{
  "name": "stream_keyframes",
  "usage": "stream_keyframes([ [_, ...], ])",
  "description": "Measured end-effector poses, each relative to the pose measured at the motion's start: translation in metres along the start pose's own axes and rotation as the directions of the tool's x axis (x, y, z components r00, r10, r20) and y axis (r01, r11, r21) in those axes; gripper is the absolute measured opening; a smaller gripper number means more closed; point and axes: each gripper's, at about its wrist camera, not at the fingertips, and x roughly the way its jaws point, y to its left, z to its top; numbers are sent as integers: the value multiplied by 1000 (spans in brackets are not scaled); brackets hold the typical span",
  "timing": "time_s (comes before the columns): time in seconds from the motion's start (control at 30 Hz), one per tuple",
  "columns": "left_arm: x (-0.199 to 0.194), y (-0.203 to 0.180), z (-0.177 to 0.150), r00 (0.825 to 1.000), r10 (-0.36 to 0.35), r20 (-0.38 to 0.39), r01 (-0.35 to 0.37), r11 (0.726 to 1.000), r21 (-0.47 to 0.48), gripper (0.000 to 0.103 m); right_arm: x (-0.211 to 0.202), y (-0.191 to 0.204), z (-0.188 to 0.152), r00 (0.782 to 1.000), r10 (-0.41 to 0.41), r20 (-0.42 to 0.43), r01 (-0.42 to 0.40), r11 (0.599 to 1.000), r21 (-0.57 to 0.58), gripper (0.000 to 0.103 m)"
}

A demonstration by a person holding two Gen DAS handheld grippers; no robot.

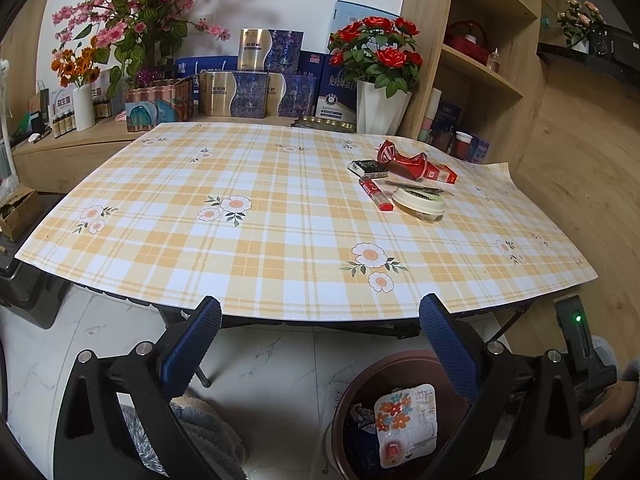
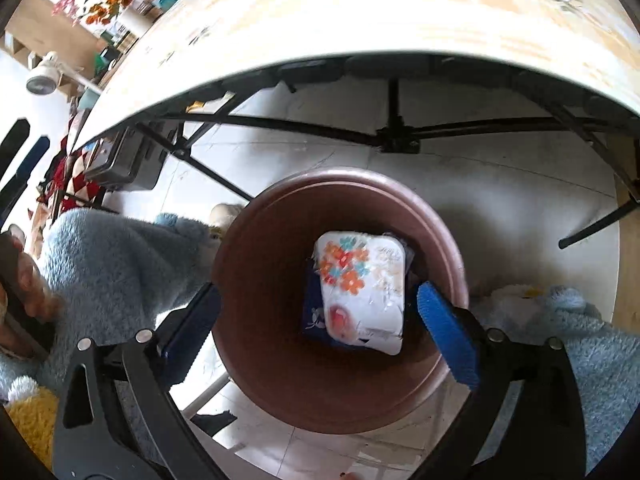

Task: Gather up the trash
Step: 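Lower the white packet and clear tray into the bin and open the right tool, then move the right tool back to the table and grasp the round YEAH YOGURT lid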

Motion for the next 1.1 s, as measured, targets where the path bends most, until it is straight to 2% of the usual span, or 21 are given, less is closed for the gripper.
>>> stream_keyframes([
  [0.1,0,-2,-1,1000,0,0,0,1000,13,97,-8,-3,2,999,-4,33,3,1000,15,97],
  [0.27,4,-4,-2,1000,8,-15,-7,1000,26,97,-30,-9,6,989,-27,148,19,998,52,97],
  [0.43,7,-3,-1,1000,10,-24,-10,1000,24,97,-63,-13,12,954,-4,300,-12,999,51,97],
  [0.53,10,-3,0,999,14,-32,-14,1000,18,97,-80,-13,20,927,-24,375,13,999,34,97],
  [0.63,16,-2,5,998,28,-55,-28,1000,0,97,-89,-18,35,922,-27,387,17,999,29,97],
  [0.73,20,3,11,998,13,-59,-15,999,-42,97,-95,-24,51,921,-13,389,4,1000,23,97],
  [0.93,31,10,27,998,9,-64,-16,994,-109,97,-93,-22,101,919,-138,370,157,987,-24,97],
  [1.1,39,15,38,999,9,-41,-14,992,-126,97,-74,-8,149,920,-137,368,170,984,-59,97],
])
